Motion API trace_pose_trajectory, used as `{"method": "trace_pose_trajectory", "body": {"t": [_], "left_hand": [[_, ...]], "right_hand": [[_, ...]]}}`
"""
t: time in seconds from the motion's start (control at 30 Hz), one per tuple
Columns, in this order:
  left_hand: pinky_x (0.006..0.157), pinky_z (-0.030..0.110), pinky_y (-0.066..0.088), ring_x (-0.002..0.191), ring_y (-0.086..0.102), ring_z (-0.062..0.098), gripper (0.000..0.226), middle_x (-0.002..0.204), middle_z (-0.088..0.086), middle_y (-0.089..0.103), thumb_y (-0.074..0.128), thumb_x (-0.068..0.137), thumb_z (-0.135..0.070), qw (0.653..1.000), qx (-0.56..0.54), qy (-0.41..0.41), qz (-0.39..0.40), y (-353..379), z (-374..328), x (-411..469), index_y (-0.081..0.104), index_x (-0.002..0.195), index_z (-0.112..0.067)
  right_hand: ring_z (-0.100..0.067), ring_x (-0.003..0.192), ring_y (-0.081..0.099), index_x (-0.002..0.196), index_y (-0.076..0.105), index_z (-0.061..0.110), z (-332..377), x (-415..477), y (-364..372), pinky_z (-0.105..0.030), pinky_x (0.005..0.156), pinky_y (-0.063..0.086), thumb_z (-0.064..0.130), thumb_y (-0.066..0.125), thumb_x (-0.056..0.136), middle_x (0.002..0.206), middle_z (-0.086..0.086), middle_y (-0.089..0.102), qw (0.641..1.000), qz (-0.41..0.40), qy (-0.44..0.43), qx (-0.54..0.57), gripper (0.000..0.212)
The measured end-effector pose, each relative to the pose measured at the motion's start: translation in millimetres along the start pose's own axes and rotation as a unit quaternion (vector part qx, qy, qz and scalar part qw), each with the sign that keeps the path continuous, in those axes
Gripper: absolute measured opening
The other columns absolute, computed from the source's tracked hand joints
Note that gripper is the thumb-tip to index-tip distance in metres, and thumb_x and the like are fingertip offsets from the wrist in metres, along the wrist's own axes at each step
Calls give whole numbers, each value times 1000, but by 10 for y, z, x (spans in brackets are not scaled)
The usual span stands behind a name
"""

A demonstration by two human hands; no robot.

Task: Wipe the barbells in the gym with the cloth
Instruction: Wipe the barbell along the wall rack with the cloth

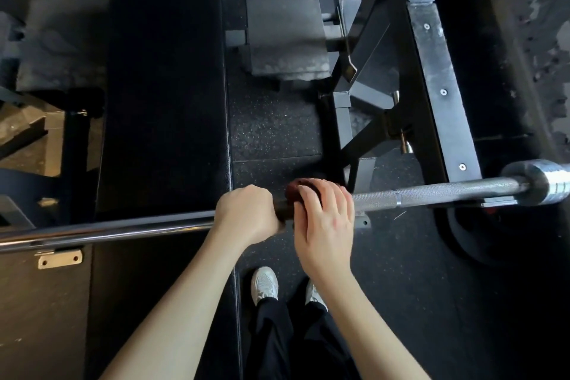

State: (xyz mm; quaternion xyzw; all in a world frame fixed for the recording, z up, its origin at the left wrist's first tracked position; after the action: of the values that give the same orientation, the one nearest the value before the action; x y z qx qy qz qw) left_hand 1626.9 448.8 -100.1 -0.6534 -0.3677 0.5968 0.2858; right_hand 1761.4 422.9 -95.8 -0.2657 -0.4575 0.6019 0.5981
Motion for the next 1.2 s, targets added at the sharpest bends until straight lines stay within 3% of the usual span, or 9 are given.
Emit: {"method": "trace_pose_trajectory", "body": {"t": [0.1, 0.3, 0.5, 0.6, 0.77, 0.9, 1.0, 1.07, 1.2], "left_hand": [[62, 28, 38, 76, 52, 21, 21, 79, -6, 58, 60, 79, -44, 1000, -4, 2, 3, -14, -2, -16, 56, 81, -24], [61, 27, 36, 81, 60, 21, 19, 79, -6, 60, 59, 81, -44, 1000, 8, 7, -22, -18, -5, -48, 57, 81, -26], [72, 28, 31, 95, 62, 22, 32, 97, -3, 67, 54, 89, -53, 996, 66, 10, -60, 6, -63, -85, 63, 97, -23], [74, 28, 31, 97, 61, 21, 35, 99, -4, 66, 54, 88, -55, 996, 67, 9, -63, 9, -50, -85, 63, 98, -23], [75, 27, 32, 93, 61, 19, 33, 96, -5, 66, 52, 89, -53, 997, 55, 10, -54, -16, -42, -98, 64, 98, -23], [72, 28, 31, 94, 61, 20, 27, 96, -5, 67, 55, 87, -53, 998, 38, 9, -55, -25, -34, -82, 55, 86, -26], [71, 27, 29, 94, 60, 20, 27, 95, -6, 66, 54, 89, -53, 998, 35, 5, -57, -23, -41, -100, 54, 86, -26], [71, 27, 30, 94, 60, 19, 29, 95, -6, 65, 53, 89, -53, 997, 43, 4, -60, -39, -49, -111, 59, 91, -25], [72, 25, 31, 96, 60, 18, 30, 97, -6, 66, 54, 89, -52, 997, 37, -1, -61, -60, -57, -125, 63, 96, -24]], "right_hand": [[-33, 91, 57, 104, 68, 7, -342, 98, -144, -41, 90, 41, 24, 50, 92, 104, -11, 64, 992, 45, -110, -46, 27], [-33, 92, 56, 95, 68, 7, -466, 128, -169, -45, 90, 41, 17, 51, 91, 98, -11, 64, 980, -97, 158, -69, 20], [-27, 72, 57, 92, 68, 10, -173, 139, -29, -38, 71, 43, 28, 47, 94, 87, -8, 63, 995, 29, -75, -60, 29], [-29, 52, 52, 70, 56, 10, -157, 418, -67, -30, 54, 34, 32, 43, 96, 59, -2, 50, 993, 78, 0, -88, 36], [-29, 71, 57, 82, 62, 12, -265, 875, 113, -33, 64, 45, 36, 41, 96, 68, -1, 53, 930, 311, 194, -39, 35], [-27, 71, 54, 86, 64, 12, -180, 257, -117, -37, 69, 42, 31, 45, 96, 78, -4, 60, 993, 104, -5, -46, 29], [-26, 57, 53, 75, 62, 11, -229, 213, -68, -34, 59, 41, 29, 46, 95, 63, -3, 57, 995, 41, 2, -92, 31], [-26, 53, 51, 71, 58, 12, -177, 547, -25, -30, 54, 35, 32, 41, 97, 56, -1, 50, 982, 126, 68, -123, 37], [-29, 76, 56, 91, 63, 14, -271, 855, 94, -33, 67, 39, 36, 34, 101, 83, -6, 61, 927, 322, 174, -84, 38]]}}
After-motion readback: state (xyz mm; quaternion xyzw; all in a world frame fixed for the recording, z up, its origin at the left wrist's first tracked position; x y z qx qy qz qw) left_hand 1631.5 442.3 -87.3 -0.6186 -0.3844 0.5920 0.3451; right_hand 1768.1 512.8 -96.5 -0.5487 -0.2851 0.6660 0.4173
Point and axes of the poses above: each hand's wrist, its own x-axis towards the middle knuckle, its own y-axis out of the palm, z = x × y, the point moved 3 cm from there along x, towards the middle knuckle
